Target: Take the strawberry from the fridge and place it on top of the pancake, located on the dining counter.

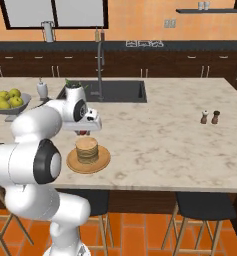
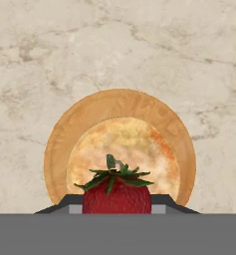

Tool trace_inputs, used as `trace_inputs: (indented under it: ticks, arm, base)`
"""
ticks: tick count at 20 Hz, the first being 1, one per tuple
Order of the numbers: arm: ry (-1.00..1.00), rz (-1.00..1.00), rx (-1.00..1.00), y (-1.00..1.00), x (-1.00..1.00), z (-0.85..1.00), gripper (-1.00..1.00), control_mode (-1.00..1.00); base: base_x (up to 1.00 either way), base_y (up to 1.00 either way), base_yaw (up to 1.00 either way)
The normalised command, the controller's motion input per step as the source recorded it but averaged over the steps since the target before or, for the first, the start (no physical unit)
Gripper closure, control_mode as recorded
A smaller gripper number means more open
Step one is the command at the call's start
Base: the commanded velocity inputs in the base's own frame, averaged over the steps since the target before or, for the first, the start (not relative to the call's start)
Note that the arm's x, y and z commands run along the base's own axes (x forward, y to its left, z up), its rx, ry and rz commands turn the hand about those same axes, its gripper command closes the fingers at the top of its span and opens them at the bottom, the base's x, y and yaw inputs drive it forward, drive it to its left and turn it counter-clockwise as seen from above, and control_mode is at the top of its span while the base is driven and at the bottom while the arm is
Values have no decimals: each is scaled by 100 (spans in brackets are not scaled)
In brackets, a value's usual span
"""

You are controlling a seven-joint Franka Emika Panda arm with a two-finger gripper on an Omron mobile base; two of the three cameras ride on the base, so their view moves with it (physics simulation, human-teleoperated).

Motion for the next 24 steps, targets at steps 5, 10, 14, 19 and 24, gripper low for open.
trace_inputs:
  ticks: [5,10,14,19,24]
  arm:
    - [0,0,0,-1,-3,-33,100,-100]
    - [0,0,0,-8,0,-18,100,-100]
    - [1,0,0,-1,0,-11,100,-100]
    - [1,0,0,0,0,-7,100,-100]
    - [0,0,0,0,0,0,100,-100]
  base:
    - [0,0,0]
    - [0,0,0]
    - [0,0,0]
    - [0,0,0]
    - [0,0,0]
